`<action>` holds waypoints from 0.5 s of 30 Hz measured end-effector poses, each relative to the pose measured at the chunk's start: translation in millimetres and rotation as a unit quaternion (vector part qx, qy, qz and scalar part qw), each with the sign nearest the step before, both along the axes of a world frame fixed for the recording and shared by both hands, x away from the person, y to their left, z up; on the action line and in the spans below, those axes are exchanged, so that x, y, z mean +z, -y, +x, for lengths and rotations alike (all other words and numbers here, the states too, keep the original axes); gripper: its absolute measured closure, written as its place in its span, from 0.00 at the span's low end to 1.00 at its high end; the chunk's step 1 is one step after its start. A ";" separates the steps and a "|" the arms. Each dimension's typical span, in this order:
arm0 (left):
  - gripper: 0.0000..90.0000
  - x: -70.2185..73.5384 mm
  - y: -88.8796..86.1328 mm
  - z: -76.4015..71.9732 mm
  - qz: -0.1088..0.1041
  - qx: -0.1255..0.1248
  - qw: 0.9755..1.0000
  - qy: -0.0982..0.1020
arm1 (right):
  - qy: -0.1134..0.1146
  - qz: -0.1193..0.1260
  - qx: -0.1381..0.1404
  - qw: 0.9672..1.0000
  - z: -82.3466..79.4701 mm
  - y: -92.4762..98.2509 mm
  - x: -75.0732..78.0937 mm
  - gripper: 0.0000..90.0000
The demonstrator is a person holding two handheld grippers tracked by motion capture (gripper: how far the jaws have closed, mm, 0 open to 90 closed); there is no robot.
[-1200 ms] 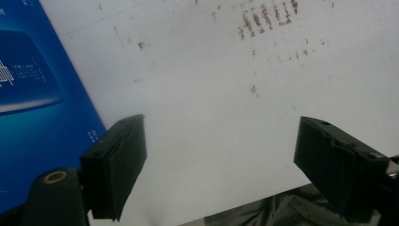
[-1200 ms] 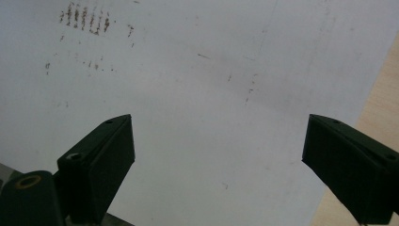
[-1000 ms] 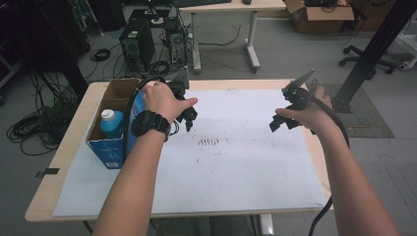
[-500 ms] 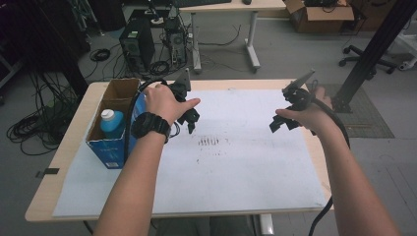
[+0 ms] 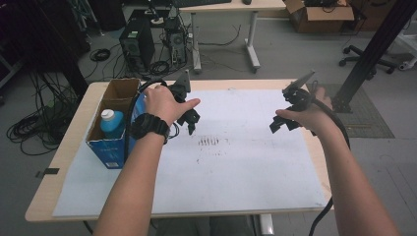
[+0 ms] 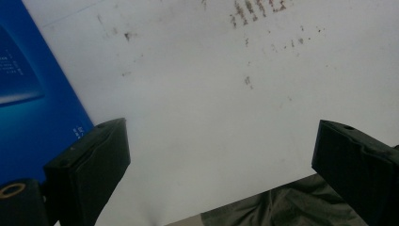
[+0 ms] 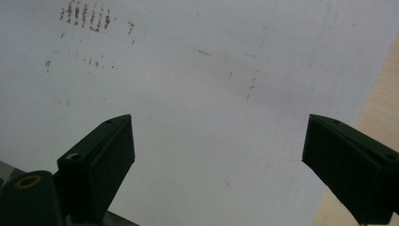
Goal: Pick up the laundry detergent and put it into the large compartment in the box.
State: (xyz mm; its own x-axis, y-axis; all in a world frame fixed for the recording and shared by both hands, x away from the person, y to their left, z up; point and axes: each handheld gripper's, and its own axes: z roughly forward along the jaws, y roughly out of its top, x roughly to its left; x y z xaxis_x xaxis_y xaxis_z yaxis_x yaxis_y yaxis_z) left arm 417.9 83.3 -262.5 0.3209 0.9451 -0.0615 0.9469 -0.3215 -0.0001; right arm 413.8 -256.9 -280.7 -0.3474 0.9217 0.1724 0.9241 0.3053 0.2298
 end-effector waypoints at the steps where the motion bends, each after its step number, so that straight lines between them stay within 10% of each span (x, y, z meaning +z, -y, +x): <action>1: 0.06 -0.3 0.2 -0.1 0.001 0.000 1.000 -0.001 | -0.001 -0.001 0.000 1.000 -0.1 -0.3 0.0 0.11; 15: 0.06 -0.8 -1.4 0.3 -0.003 -0.001 1.000 -0.005 | -0.001 -0.002 0.001 1.000 -0.1 -2.1 0.5 0.11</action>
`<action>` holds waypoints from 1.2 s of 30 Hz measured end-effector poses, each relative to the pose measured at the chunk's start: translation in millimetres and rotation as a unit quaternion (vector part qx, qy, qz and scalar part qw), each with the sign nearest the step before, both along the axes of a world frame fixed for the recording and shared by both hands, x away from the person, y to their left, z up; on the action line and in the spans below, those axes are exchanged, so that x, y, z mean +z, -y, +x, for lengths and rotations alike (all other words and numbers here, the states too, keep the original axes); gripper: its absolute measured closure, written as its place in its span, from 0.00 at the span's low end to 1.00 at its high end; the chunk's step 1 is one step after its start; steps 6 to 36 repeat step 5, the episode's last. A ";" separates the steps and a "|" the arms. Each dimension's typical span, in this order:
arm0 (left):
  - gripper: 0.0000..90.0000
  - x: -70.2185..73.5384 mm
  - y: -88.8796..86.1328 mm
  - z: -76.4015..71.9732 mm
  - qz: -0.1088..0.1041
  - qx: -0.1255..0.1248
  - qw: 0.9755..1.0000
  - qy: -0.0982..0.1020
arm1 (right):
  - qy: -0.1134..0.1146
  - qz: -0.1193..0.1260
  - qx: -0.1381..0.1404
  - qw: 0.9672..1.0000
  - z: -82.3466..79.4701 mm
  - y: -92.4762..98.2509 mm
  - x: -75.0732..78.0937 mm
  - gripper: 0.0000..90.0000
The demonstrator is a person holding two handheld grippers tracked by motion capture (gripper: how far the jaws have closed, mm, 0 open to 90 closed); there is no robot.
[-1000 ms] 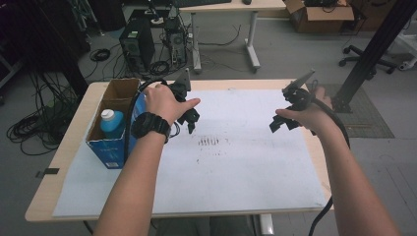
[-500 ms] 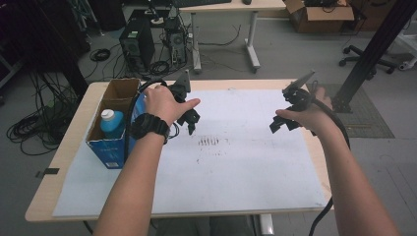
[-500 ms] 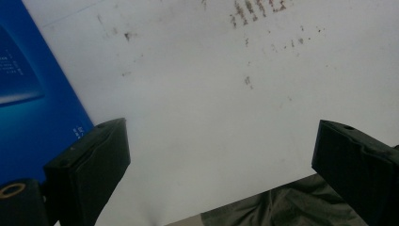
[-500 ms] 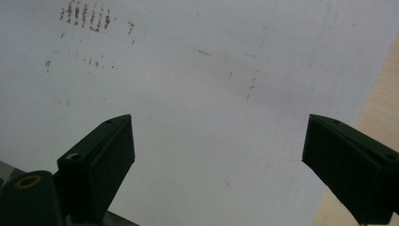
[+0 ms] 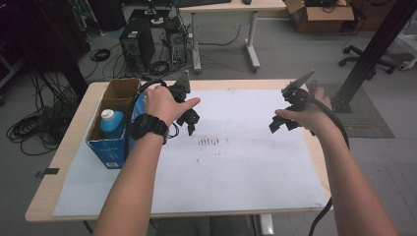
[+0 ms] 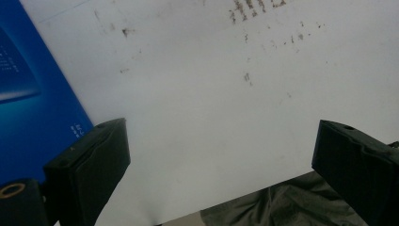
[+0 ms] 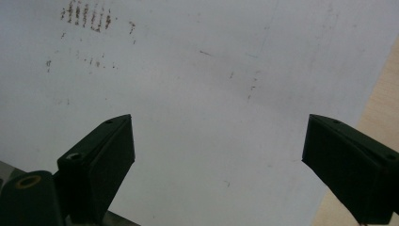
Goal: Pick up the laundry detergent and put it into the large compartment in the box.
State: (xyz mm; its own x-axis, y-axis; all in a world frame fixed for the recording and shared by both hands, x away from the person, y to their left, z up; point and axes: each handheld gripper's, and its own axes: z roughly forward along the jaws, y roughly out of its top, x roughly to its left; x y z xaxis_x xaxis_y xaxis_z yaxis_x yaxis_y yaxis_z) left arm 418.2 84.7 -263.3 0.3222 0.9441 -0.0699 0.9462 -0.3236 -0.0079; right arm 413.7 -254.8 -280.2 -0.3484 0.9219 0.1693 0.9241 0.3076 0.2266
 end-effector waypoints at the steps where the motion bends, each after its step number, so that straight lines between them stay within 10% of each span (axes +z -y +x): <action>1: 0.06 -0.1 -0.1 -0.1 0.000 0.000 1.000 0.000 | 0.000 0.000 -0.001 1.000 -0.1 -0.5 0.1 0.11; 36: 0.06 0.2 -0.9 -0.2 -0.002 0.001 1.000 0.000 | 0.000 0.000 0.001 1.000 -0.4 -0.5 0.4 0.11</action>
